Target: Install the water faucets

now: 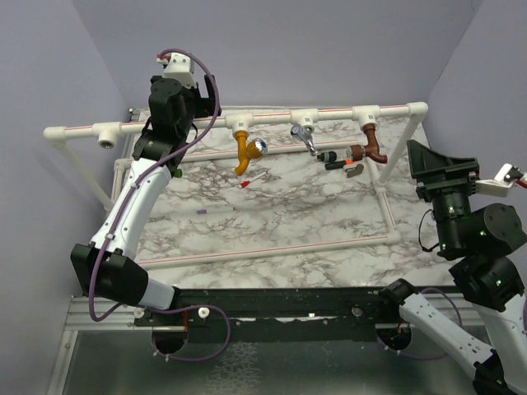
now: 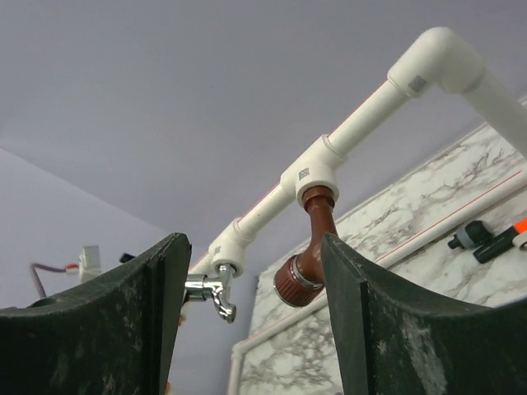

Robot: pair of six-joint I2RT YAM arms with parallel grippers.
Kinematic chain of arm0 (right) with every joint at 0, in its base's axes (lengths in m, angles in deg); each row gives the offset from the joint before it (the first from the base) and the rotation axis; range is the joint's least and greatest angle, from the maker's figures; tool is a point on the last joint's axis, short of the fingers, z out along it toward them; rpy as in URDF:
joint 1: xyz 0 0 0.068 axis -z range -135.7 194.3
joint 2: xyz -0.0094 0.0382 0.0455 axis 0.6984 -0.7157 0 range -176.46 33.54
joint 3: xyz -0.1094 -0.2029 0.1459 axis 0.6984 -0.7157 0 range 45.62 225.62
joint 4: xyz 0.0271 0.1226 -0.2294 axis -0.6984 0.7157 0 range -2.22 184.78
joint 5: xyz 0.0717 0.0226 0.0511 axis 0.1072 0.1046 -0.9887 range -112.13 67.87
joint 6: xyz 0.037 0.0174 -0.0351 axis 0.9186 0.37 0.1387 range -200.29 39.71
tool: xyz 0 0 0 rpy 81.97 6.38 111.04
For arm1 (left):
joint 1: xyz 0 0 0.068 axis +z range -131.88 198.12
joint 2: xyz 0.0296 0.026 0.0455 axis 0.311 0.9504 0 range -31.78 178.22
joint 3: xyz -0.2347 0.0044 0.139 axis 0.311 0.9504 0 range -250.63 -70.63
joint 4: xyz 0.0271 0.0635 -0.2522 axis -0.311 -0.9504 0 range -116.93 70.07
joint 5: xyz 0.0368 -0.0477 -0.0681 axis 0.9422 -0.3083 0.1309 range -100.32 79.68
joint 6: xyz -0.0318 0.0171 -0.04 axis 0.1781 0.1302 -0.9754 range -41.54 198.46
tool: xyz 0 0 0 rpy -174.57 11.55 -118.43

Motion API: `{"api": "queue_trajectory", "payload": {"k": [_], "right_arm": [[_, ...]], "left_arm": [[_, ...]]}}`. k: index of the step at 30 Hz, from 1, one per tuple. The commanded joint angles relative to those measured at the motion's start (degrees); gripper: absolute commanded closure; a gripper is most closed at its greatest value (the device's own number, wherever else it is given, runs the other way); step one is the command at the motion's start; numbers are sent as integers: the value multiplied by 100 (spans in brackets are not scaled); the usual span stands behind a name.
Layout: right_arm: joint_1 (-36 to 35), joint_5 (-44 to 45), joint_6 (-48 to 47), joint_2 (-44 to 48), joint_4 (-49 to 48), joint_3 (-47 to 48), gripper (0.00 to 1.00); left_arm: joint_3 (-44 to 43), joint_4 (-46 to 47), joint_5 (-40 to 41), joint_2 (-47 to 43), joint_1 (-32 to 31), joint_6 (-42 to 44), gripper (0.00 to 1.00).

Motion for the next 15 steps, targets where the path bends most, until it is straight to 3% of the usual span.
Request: {"api": "queue_trajectory", "payload": {"k": [1,10,15], "right_arm": [[10,-788,-2113,10,-359,61,32],[13,-1971,-5637,-27,-376,149,30],[8,-2728,-7370,-97,115,243,28]], "left_arm": [[171,-570,-80,247,4,42,1],[172,-577,-98,249,6,37,1],[176,-576,-89,256,6,42,1]]}}
